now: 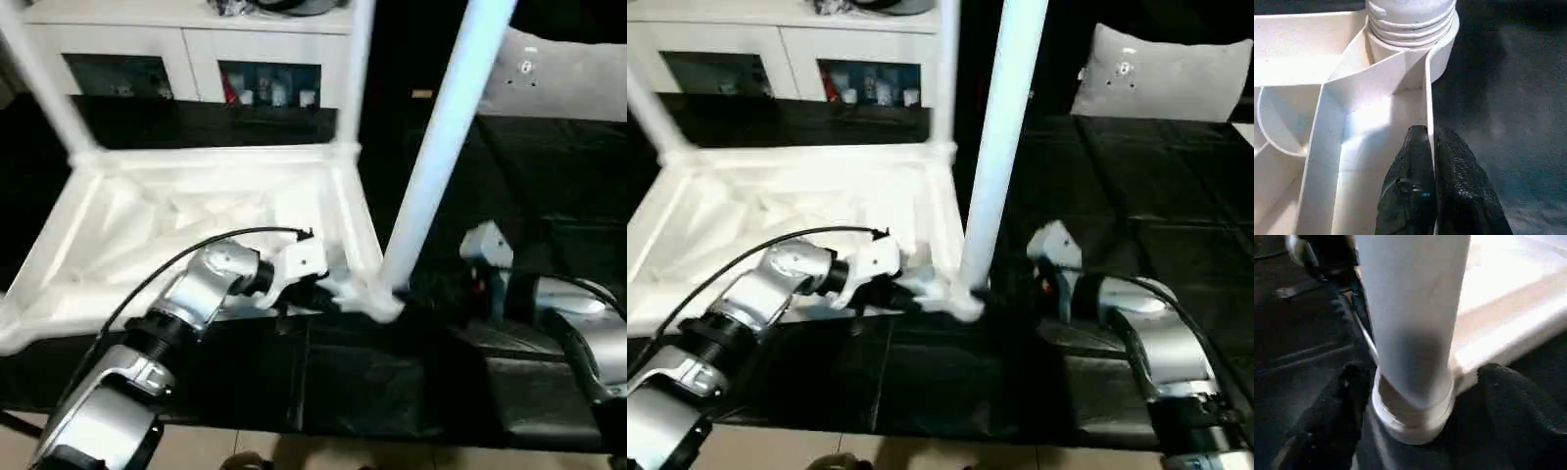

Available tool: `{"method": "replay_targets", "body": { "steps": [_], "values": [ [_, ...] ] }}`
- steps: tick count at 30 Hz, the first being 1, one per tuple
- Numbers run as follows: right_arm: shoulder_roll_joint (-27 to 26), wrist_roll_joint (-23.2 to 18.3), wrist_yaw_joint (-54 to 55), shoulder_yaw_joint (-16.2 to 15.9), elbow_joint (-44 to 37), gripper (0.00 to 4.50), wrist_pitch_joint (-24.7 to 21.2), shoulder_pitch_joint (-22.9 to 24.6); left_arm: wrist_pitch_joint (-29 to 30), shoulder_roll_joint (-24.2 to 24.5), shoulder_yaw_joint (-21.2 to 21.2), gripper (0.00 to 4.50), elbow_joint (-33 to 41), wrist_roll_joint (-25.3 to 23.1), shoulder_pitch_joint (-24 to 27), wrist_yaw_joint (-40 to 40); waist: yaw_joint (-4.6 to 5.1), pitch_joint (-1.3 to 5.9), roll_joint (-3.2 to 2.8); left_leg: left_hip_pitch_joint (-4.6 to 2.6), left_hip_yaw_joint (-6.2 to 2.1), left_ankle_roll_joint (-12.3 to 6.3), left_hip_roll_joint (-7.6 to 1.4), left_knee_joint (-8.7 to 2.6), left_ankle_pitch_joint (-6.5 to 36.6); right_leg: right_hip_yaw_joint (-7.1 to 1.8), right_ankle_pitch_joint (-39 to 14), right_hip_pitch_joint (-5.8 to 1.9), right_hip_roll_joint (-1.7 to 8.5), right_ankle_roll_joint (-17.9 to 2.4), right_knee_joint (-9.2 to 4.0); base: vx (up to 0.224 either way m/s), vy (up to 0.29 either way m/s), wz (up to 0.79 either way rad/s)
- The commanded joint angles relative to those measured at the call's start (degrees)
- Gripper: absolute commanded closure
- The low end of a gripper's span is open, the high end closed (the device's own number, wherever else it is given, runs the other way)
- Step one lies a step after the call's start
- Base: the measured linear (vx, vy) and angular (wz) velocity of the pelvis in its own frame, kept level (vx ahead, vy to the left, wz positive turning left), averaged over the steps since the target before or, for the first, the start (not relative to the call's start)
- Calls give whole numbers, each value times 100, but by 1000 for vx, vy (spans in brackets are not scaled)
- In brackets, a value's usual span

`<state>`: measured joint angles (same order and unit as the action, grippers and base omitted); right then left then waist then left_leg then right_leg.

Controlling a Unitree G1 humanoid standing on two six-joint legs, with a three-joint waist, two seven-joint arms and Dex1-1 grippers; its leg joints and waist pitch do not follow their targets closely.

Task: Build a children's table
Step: Rotate leg to tighten

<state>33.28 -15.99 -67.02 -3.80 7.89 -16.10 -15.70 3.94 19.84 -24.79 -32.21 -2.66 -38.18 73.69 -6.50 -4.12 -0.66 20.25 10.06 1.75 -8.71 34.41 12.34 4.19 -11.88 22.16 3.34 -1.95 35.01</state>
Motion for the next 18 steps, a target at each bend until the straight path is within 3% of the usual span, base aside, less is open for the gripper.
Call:
{"method": "replay_targets", "body": {
  "steps": [1, 11, 18],
  "values": [
    [159, -158, -481, -134, -33, 116, 164, -64, -276, 85, -296, 450, 231, 19, -17, 646, -10, 387, 84, -12, -162, -736, -529, -364, 307, -365, -615, -306, 655, -1396, -385, 0, 0, 0],
    [173, -481, -1216, -373, -29, 192, -134, -82, -492, 109, -397, 450, 218, 56, -77, 1005, -149, 418, 90, -9, -162, -709, -537, -346, 191, -358, -571, -299, 665, -1385, -358, 0, 0, 0],
    [126, -604, -1315, -398, -8, 250, -274, -43, -468, 82, -361, 450, 179, 111, -78, 1044, -172, 420, 97, -7, -165, -677, -528, -348, 152, -351, -619, -296, 658, -1329, -359, 0, 0, 0]
  ]
}}
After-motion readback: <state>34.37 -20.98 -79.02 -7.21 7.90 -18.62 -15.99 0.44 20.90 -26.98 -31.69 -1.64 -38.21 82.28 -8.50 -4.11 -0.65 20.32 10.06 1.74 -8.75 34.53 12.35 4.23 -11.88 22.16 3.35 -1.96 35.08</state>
